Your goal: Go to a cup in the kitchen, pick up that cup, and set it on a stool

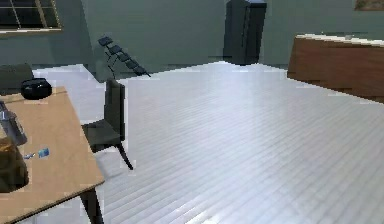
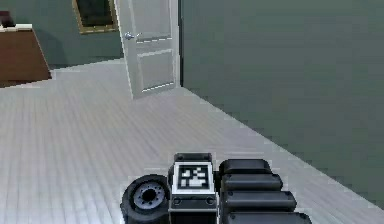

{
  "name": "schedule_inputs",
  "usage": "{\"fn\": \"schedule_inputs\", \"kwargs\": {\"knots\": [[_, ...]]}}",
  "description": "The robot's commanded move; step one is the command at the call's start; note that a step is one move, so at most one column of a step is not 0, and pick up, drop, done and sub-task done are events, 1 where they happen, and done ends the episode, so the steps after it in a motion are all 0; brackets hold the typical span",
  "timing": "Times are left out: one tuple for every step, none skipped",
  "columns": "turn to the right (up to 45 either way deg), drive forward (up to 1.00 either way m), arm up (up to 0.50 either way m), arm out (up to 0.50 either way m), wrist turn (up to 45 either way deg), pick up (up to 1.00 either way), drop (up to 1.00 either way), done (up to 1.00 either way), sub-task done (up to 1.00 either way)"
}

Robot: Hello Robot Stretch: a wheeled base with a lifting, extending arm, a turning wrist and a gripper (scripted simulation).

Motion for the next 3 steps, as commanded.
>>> {"fn": "schedule_inputs", "kwargs": {"knots": [[0.0, 1.00, 0.00, 0.00, 0.0, 0.00, 0.00, 0.00, 0.00], [0.0, 0.75, 0.00, 0.00, 0.0, 0.00, 0.00, 0.00, 0.00], [-24.0, 0.00, 0.00, 0.00, 0.0, 0.00, 0.00, 0.00, 0.00]]}}
